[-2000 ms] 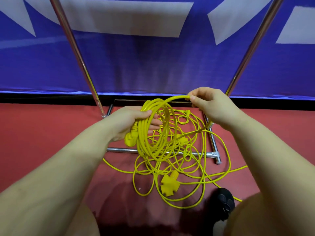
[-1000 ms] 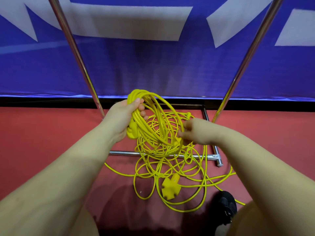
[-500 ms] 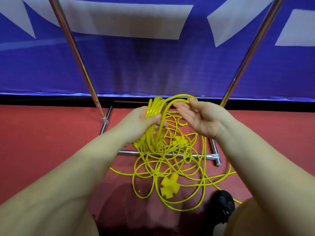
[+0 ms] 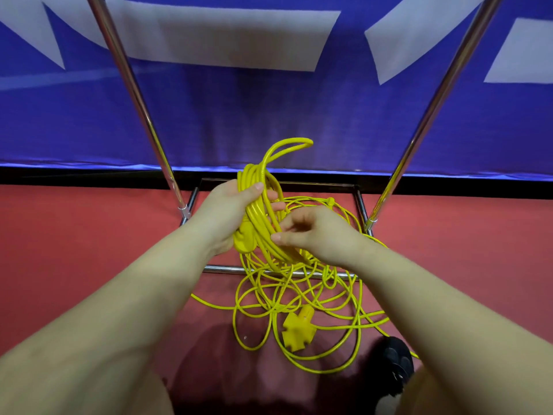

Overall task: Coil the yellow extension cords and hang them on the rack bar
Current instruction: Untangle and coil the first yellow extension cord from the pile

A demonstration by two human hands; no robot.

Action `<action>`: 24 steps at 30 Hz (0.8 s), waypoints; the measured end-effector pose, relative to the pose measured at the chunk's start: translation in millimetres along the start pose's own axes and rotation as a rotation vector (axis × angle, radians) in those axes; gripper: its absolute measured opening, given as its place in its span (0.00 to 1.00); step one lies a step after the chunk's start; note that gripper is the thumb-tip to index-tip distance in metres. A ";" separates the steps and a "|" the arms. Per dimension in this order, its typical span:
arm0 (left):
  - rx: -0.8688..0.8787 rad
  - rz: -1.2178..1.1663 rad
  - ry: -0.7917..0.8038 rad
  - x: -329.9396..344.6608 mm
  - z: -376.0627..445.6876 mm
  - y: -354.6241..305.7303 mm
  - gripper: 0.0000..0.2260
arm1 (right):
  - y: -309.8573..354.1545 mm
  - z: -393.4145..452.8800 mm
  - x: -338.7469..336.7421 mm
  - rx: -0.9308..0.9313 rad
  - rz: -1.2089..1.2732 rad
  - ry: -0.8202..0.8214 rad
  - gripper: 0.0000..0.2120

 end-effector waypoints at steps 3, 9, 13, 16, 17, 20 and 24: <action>0.029 -0.011 -0.030 -3.4 0.9 -2.3 0.08 | 5.8 1.7 -6.9 -0.073 -0.082 -0.084 0.07; 0.099 -0.005 -0.195 -20.2 5.0 -7.8 0.08 | 6.4 1.1 -18.6 -0.046 -0.378 -0.105 0.14; 0.072 -0.086 -0.338 -54.8 12.5 -16.2 0.12 | -23.2 -3.3 -10.8 0.120 -0.582 0.150 0.14; 0.096 -0.021 -0.386 -69.7 14.2 -19.2 0.09 | -15.7 -2.8 -31.6 -0.014 -0.435 -0.095 0.03; 0.100 0.010 -0.390 -70.6 14.0 -18.2 0.07 | -12.8 -4.0 -39.8 -0.050 -0.370 -0.208 0.06; 0.079 0.065 -0.371 -67.3 14.0 -14.4 0.04 | -9.2 -8.9 -58.0 -0.061 -0.281 -0.433 0.06; 0.026 0.182 -0.244 -51.5 12.9 -11.7 0.06 | -13.0 -8.6 -53.1 0.100 -0.514 -0.367 0.03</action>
Point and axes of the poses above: each hand's wrist, its own z-axis towards the middle knuckle, its own x-axis out of the palm, y = z × x, the point moved 6 cm from there along z, towards the middle knuckle, and after that the axes turned 4 degrees about y, right-handed, at the moved point
